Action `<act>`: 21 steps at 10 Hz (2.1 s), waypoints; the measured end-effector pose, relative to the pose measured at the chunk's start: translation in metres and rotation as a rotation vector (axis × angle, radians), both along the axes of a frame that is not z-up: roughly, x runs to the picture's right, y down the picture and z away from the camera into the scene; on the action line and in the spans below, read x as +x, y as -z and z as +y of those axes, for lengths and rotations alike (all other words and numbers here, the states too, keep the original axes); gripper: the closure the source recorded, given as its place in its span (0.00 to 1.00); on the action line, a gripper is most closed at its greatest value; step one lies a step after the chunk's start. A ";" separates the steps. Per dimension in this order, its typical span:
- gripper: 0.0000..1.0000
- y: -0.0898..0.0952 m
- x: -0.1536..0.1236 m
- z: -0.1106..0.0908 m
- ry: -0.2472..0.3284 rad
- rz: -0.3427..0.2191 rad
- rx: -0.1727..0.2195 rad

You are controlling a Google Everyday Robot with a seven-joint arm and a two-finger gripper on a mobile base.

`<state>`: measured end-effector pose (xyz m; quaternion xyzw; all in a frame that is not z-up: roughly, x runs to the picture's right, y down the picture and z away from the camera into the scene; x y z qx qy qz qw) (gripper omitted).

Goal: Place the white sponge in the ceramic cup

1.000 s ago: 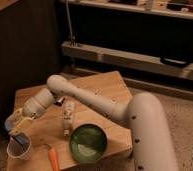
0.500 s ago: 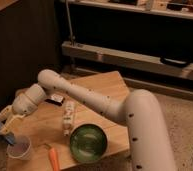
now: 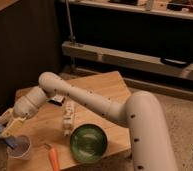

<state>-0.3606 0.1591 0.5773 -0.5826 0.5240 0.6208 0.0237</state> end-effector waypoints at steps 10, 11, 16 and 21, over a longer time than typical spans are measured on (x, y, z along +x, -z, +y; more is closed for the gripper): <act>0.37 -0.032 0.004 0.026 -0.009 0.051 -0.016; 0.26 -0.032 0.003 0.027 -0.006 0.052 -0.007; 0.21 -0.023 -0.004 0.025 0.009 0.038 0.048; 0.21 -0.004 -0.016 0.007 -0.004 0.047 0.137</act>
